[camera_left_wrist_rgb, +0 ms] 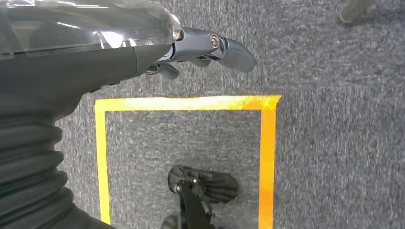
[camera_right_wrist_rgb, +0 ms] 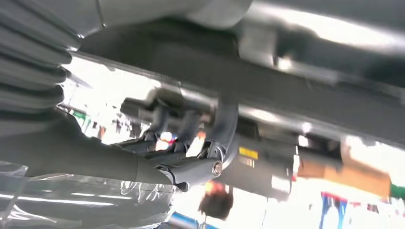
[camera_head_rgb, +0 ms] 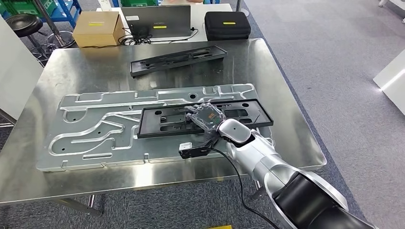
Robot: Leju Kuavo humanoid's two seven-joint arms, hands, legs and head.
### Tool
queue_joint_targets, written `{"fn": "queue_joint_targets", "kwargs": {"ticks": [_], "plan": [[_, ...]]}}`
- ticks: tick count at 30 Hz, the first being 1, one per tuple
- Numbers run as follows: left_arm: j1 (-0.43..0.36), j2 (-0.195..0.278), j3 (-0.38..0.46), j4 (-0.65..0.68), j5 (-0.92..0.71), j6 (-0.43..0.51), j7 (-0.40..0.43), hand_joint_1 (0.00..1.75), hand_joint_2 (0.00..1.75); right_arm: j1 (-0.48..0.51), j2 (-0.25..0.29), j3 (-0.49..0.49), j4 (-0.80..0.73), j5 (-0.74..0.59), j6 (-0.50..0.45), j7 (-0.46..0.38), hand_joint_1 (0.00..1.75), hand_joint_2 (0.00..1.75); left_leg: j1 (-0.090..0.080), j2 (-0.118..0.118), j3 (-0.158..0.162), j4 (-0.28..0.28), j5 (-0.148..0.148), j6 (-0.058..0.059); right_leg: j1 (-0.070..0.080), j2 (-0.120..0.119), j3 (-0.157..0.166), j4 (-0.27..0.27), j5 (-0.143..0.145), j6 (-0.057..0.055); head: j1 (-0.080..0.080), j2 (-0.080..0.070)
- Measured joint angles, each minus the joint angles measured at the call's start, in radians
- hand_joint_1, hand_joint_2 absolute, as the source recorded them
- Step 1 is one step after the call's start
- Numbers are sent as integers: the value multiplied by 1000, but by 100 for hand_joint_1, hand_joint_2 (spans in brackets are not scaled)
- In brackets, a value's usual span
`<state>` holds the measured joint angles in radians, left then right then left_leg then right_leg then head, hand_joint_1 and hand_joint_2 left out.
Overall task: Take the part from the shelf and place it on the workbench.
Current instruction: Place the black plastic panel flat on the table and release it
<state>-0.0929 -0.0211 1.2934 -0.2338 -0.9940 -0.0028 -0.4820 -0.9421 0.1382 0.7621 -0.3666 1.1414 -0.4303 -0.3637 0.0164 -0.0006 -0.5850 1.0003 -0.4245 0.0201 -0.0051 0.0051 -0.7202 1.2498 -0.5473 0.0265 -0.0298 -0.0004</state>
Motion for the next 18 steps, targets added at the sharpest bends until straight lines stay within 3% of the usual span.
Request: {"fn": "queue_joint_targets", "kwargs": {"ticks": [1,2,3,6,8,11,13,15,16,17,18], "plan": [[0,0,0,0,1,2,0,0,0,3,0,-4,-2,-4,-33,-9,0,0,0,0,0,0,0,0,0,0,-22,45,-11,1,0,0],[0,0,0,0,3,2,1,0,0,5,0,-7,-6,-6,-66,-16,0,0,0,0,0,1,0,0,-1,0,-27,53,-3,0,0,0],[0,0,0,0,5,1,3,0,0,6,0,-9,-14,-6,-97,-21,0,0,-1,-1,1,1,-1,-1,0,0,-10,18,24,-3,0,0],[-1,-1,0,0,10,-5,15,0,0,6,0,-22,-68,-23,-175,-39,0,0,-4,-3,3,3,-4,-7,6,-1,92,-190,115,-22,0,0],[-1,-2,1,1,13,-10,26,0,0,19,-7,-42,-147,-45,-201,-47,0,0,-6,-3,2,3,-6,-16,12,-1,114,-243,125,-32,0,0],[-1,-2,2,1,18,-15,38,0,0,74,-47,-81,-336,-59,-204,-32,0,0,-5,-3,-1,12,-16,-30,8,-4,120,-254,129,-43,0,0],[0,0,2,1,24,-16,42,0,0,120,-84,-110,-467,-59,-206,-23,0,0,-4,-3,-31,87,-64,-36,1,-7,127,-263,131,-52,0,0],[1,1,4,1,32,-15,44,0,0,179,-129,-145,-589,-47,-218,-19,0,0,-2,-2,-93,225,-131,-42,2,-9,128,-263,130,-55,0,0],[2,2,5,1,37,-15,46,0,0,215,-154,-165,-647,-37,-228,-18,0,0,-1,-2,-118,278,-148,-45,2,-10,128,-262,129,-55,0,0],[4,2,7,1,43,-15,48,0,0,253,-179,-189,-701,-29,-239,-18,0,0,1,-2,-127,295,-145,-47,2,-11,128,-261,127,-53,0,0],[6,2,10,1,49,-13,49,0,0,289,-206,-218,-756,-24,-248,-20,0,0,3,-2,-116,270,-123,-49,1,-10,129,-258,125,-50,0,0]]}}
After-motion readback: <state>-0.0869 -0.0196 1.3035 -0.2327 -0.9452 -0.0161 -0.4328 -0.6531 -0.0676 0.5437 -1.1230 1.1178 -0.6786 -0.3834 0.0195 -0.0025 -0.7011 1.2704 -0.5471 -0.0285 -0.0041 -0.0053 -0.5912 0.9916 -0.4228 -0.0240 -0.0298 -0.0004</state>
